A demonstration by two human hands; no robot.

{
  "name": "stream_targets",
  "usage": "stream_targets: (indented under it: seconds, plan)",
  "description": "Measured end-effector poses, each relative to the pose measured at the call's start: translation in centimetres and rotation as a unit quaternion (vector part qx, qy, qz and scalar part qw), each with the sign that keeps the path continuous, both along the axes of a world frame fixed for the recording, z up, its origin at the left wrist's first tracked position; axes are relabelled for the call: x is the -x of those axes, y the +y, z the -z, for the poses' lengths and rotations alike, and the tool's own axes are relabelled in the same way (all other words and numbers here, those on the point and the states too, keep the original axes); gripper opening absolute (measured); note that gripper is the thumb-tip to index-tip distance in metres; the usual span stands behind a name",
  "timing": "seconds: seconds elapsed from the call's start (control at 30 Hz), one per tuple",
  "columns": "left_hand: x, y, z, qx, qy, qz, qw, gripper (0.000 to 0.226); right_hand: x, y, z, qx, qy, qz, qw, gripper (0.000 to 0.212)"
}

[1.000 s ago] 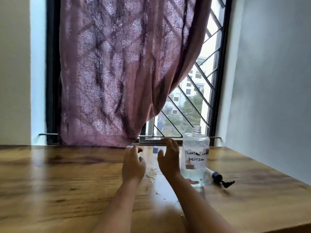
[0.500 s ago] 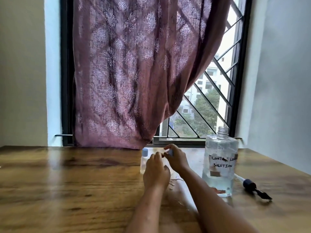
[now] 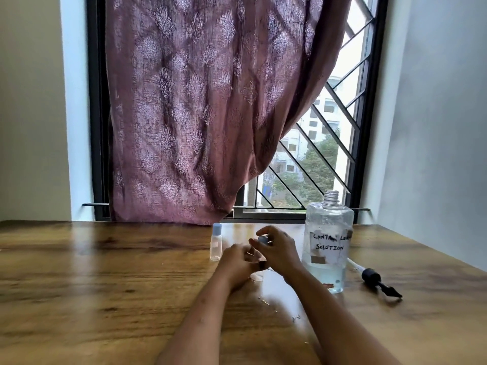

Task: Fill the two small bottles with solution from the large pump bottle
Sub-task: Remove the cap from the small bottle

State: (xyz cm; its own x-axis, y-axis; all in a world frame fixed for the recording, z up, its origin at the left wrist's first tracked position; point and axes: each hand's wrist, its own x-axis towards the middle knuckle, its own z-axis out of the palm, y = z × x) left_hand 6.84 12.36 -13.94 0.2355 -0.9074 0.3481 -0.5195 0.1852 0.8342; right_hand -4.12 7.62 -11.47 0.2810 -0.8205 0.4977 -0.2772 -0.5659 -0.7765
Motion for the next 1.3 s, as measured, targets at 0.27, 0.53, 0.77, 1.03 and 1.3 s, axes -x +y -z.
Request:
stream_targets:
  seconds: [0.27, 0.53, 0.77, 1.03, 1.3]
  plan:
    - [-1.0, 0.9, 0.5, -0.013, 0.010, 0.008, 1.000, 0.020, -0.4, 1.0, -0.2, 0.048, 0.062, -0.015, 0.997, 0.016]
    - [-1.6, 0.5, 0.8, -0.032, 0.019, 0.031, 0.999, 0.013, 0.1, 0.7, -0.5, 0.008, 0.034, -0.090, 0.995, 0.024]
    - [-1.4, 0.0, 0.6, -0.032, 0.036, 0.039, 0.998, 0.019, 0.4, 0.7, -0.4, -0.008, -0.001, -0.071, 0.997, 0.040]
    - [-1.8, -0.1, 1.1, -0.032, 0.079, 0.052, 0.995, 0.032, 0.2, 0.7, -0.7, -0.004, 0.006, -0.083, 0.997, 0.011]
    - [-1.6, -0.2, 1.0, -0.033, 0.046, 0.048, 0.997, 0.026, 0.6, 1.1, -0.8, 0.001, 0.017, -0.113, 0.993, 0.005]
